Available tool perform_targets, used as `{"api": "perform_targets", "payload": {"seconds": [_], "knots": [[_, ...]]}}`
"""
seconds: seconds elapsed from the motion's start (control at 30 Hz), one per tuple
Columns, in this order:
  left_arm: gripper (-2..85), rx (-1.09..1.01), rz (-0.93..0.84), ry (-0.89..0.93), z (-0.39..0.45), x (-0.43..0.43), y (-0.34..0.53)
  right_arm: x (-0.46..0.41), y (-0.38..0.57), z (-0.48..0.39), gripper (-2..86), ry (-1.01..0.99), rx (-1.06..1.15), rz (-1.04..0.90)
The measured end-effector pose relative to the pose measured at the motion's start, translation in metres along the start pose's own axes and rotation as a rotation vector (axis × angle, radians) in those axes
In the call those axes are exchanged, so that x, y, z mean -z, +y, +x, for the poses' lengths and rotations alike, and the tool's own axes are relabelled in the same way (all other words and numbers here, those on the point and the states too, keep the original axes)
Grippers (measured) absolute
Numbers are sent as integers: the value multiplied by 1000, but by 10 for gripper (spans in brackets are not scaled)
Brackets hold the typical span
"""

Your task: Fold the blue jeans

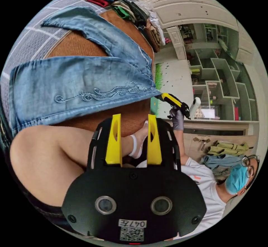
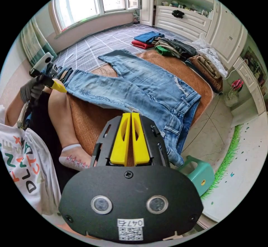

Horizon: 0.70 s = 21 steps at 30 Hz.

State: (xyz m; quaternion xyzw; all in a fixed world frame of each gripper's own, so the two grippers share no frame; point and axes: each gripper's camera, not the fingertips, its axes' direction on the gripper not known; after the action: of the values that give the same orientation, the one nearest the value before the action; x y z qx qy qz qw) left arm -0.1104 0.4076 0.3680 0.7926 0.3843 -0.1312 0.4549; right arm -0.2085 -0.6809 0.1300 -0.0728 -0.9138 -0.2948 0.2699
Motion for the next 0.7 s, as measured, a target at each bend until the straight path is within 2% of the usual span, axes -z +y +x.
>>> {"api": "perform_targets", "payload": {"seconds": [0.07,0.13,0.2,0.27,0.37,0.53,0.7], "knots": [[163,190,138,207,-42,-35,25,7,0,2,-4,5,-12,24],[171,324,233,310,-72,-64,45,12,-1,4,-4,1,-19,28],[176,408,284,306,-93,-86,60,18,-2,5,-4,1,-15,28],[159,446,392,176,-106,-81,72,28,-3,4,-4,21,10,32],[138,455,540,234,-126,-54,83,40,2,6,-4,37,33,40],[77,494,691,159,-161,-9,100,52,17,16,-5,-8,4,83],[23,495,764,294,-212,37,115,57,36,10,-5,-41,38,86]]}}
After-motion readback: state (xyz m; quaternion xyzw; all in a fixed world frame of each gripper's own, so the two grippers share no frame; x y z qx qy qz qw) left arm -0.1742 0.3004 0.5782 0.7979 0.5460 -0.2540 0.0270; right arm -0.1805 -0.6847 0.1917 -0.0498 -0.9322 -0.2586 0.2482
